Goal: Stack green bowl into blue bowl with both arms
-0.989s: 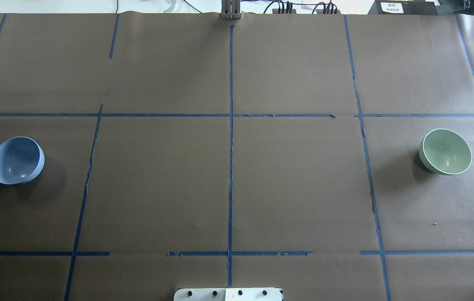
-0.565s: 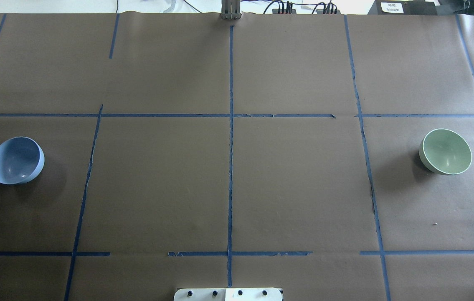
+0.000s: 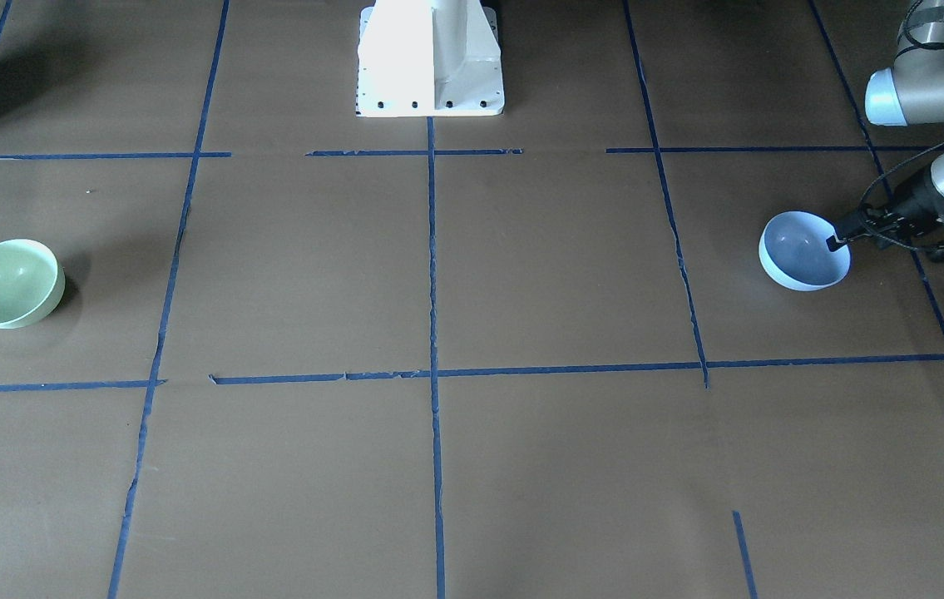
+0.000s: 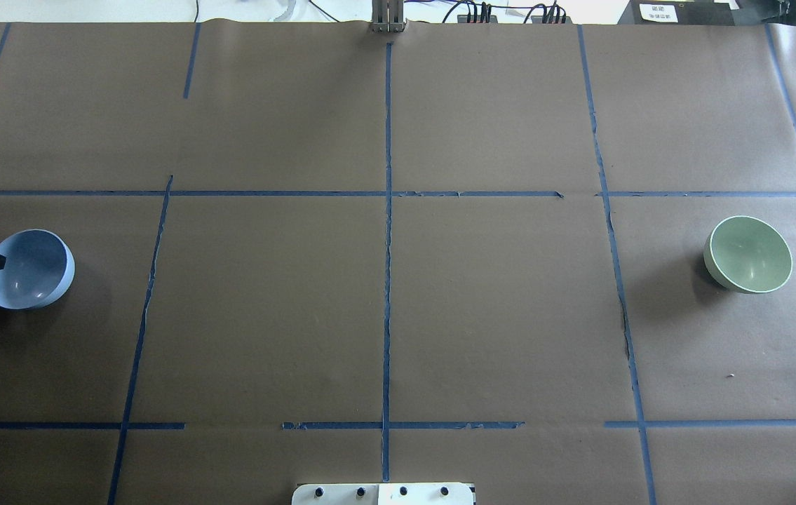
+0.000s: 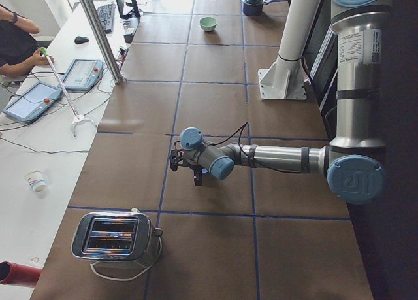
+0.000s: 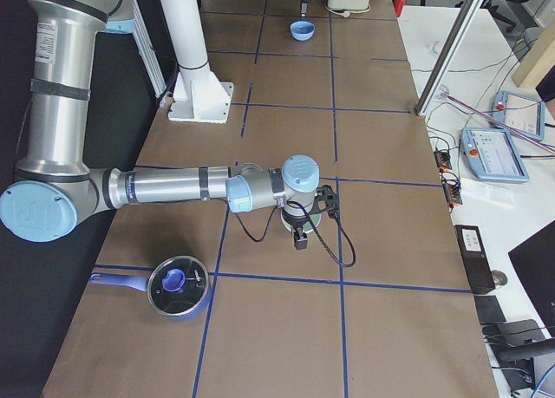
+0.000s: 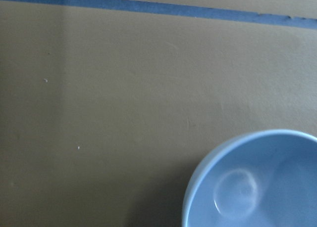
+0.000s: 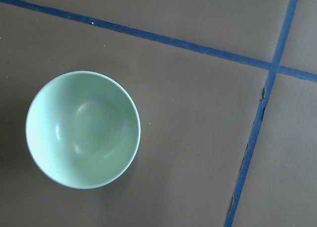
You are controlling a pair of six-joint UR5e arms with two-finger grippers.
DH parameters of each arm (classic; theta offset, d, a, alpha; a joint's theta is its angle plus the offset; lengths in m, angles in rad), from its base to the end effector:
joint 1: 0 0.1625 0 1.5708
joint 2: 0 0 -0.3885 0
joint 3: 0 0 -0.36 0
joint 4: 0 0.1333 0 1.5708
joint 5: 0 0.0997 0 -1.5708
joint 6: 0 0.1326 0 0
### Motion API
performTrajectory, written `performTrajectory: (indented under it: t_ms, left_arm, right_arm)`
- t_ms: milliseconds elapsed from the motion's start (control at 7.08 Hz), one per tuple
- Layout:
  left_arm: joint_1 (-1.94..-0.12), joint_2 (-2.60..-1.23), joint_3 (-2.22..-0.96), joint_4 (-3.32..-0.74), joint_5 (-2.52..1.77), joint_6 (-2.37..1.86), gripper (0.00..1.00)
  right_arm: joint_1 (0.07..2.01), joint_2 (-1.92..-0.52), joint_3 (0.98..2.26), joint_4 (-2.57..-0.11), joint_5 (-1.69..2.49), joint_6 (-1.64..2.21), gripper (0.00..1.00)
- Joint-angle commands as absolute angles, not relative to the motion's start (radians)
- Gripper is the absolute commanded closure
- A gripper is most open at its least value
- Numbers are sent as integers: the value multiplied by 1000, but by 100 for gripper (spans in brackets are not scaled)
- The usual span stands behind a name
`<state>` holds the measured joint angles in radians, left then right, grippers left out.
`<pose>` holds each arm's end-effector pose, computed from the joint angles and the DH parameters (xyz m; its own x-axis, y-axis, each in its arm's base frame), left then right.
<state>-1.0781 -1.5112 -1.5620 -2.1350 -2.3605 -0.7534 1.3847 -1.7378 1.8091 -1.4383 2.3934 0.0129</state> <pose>0.1869 -0.4310 0.6096 0.6205 -0.0702 -0.7810 0.0116 0.9967 -0.0803 -0.0404 -0.4100 0.5881 0.6434 -0.2592 0.7203 0.1729 0.9658 0.1931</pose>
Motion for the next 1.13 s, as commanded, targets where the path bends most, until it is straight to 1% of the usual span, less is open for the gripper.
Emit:
performTrajectory:
  t_ms: [0, 141, 424, 565, 707, 848, 989]
  left_arm:
    - [-1054, -1529, -1528, -2135, -2361, -762, 93]
    - [-1048, -1529, -1519, -2137, -2359, -764, 100]
    - [-1034, -1629, -1573, -2132, -2359, -874, 100]
    - [-979, -1684, -1621, -2129, -2355, -959, 100]
    - [-926, -1757, -1678, -2123, -2356, -1085, 100]
    - [-878, -1879, -1677, -2111, -2349, -1261, 100]
    - [-754, -1979, -1678, -2064, -2267, -1347, 100]
  right_arm:
    - [1385, -1743, 1809, -1439, 2395, 12, 0]
    - [1384, -1743, 1809, -1439, 2395, 14, 0]
    - [1385, -1743, 1810, -1437, 2395, 14, 0]
    - [1384, -1743, 1810, -1437, 2395, 14, 0]
    - [1384, -1743, 1810, -1437, 2395, 15, 0]
    - [1384, -1743, 1810, -1437, 2395, 15, 0]
    - [1382, -1741, 1810, -1436, 2395, 15, 0]
